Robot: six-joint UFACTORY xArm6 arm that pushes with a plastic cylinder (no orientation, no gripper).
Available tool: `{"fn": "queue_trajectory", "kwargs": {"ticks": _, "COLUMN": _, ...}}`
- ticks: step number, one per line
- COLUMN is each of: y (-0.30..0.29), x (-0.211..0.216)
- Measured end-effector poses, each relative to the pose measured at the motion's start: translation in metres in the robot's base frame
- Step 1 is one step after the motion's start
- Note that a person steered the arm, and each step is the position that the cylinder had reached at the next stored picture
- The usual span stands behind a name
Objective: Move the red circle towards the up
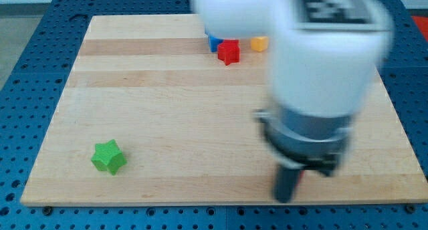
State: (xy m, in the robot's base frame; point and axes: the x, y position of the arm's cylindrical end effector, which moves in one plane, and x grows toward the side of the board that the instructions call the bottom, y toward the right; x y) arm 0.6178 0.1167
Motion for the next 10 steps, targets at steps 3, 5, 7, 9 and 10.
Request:
{"fn": "queue_trajectory", "kwargs": {"ticks": 3, "y": 0.055, "x": -0.003}}
{"fn": "queue_trajectory", "kwargs": {"ticks": 5, "y": -0.01, "x": -0.006}}
{"fn": "queue_trajectory", "kwargs": {"ticks": 7, "y": 0.002, "x": -0.064}}
{"fn": "queue_trajectory", "kwargs": {"ticks": 9, "y": -0.012, "x": -0.104}}
{"fn": "queue_trajectory", "kwargs": {"ticks": 10, "y": -0.044, "x": -0.069}}
